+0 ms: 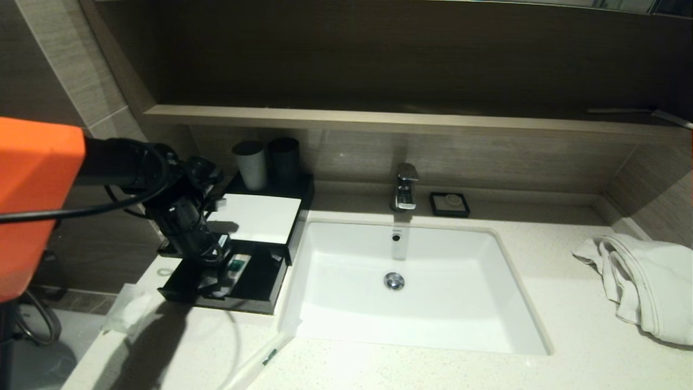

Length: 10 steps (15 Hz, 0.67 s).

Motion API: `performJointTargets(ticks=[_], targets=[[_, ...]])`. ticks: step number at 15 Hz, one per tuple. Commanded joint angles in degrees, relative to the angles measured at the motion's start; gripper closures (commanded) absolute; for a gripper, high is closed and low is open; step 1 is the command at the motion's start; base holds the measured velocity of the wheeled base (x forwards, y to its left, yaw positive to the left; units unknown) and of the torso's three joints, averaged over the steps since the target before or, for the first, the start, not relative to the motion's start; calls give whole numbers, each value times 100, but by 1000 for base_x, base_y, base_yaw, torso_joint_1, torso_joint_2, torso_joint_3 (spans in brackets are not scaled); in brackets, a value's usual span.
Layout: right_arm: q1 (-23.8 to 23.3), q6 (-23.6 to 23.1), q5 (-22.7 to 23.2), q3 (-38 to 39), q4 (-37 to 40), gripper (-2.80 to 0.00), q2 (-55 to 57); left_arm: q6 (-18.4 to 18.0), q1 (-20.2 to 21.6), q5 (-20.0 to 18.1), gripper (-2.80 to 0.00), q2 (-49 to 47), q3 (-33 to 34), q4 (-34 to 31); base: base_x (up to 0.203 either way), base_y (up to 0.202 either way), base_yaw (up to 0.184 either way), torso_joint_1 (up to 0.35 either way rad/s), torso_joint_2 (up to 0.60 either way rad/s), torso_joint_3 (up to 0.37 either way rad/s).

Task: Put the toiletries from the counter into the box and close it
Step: Place the bathroom toiletry into the drawer

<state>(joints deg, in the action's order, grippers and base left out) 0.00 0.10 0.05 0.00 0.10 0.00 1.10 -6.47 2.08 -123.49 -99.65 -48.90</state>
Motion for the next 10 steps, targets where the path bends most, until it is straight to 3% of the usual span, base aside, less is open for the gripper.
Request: performJointTargets(ticks=[1,10], targets=[[0,-1,4,0,-1,0,0,5,-3,2,-280,71,7,-59,0,0,0,0,0,0],[0,-1,4,0,-1,0,0,40,-3,-21,-280,861,78,-411,0,0,0,0,0,0]])
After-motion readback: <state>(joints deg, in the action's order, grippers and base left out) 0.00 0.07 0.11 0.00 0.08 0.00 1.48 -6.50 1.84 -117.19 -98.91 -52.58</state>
